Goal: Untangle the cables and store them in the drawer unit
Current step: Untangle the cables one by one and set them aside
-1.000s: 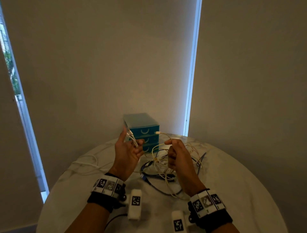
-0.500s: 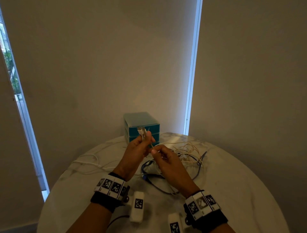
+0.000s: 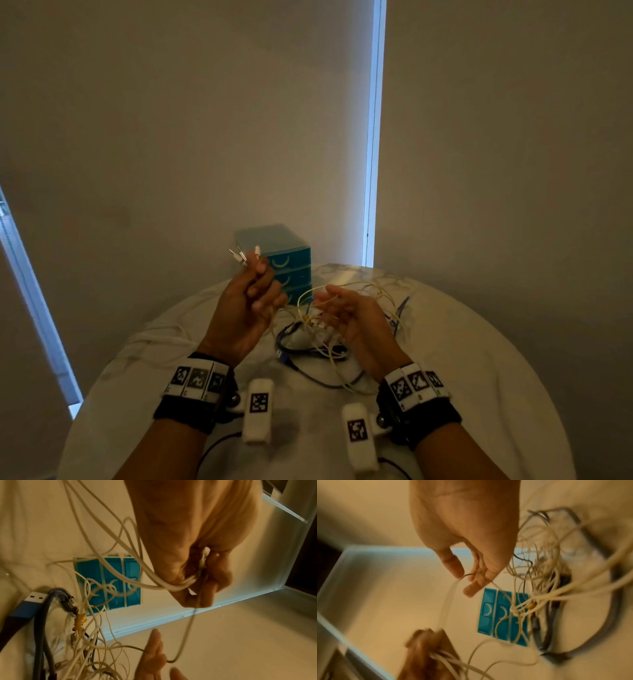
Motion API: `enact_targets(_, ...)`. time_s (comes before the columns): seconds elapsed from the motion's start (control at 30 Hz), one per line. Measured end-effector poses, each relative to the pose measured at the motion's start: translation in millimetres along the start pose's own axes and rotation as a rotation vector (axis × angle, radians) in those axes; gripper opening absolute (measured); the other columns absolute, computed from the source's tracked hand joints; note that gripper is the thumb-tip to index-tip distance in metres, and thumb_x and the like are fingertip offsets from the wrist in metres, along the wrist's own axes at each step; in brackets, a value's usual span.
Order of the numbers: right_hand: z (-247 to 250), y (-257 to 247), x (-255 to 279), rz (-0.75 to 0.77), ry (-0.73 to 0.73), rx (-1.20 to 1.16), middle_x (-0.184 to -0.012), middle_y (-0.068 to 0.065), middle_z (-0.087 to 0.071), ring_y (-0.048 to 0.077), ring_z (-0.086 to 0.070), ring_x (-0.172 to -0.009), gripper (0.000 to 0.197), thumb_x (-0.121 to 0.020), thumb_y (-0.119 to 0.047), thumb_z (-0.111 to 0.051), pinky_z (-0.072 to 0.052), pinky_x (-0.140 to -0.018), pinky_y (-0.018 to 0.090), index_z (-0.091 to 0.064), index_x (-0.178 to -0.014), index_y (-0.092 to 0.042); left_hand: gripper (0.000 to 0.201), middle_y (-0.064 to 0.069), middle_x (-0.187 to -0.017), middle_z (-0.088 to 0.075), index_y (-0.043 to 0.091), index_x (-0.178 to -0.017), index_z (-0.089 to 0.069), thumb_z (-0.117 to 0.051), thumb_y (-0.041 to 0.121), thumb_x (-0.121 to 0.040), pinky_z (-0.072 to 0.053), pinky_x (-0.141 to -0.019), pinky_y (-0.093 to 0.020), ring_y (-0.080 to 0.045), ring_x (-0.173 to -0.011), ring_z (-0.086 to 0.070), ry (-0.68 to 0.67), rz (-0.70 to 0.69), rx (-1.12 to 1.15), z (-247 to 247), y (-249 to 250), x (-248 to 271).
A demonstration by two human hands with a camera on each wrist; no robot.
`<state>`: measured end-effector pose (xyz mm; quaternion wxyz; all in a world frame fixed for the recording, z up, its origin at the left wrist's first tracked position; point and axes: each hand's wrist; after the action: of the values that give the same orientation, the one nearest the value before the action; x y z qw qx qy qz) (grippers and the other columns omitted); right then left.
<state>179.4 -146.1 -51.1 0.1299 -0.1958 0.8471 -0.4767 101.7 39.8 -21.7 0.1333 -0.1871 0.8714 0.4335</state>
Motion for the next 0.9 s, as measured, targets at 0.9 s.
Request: enact_targets(0.9,-9,-13,14,0.164,-0.232,0.179,-0.106,0.023,-0.080,0.035,-0.079,-0.084,0.026,-0.112,-0.014,-0.047,-0.063,-0.076,0.045,-0.053,-0.133,0.000,0.049,-0.017,-0.087,-0.050,-0.003,-0.116,-0.072,-0.081,0.037,-0.089,-0.022,-0.048,-0.024,-0.011,-0.050,-0.028,0.012,0.387,-0.776,16,-14,11)
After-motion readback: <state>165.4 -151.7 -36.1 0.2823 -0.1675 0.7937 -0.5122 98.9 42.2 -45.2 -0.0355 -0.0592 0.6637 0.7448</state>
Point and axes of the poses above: each hand's wrist, its own x-axis away from the middle knuckle, its own z-axis out of the back of the hand, y = z × x
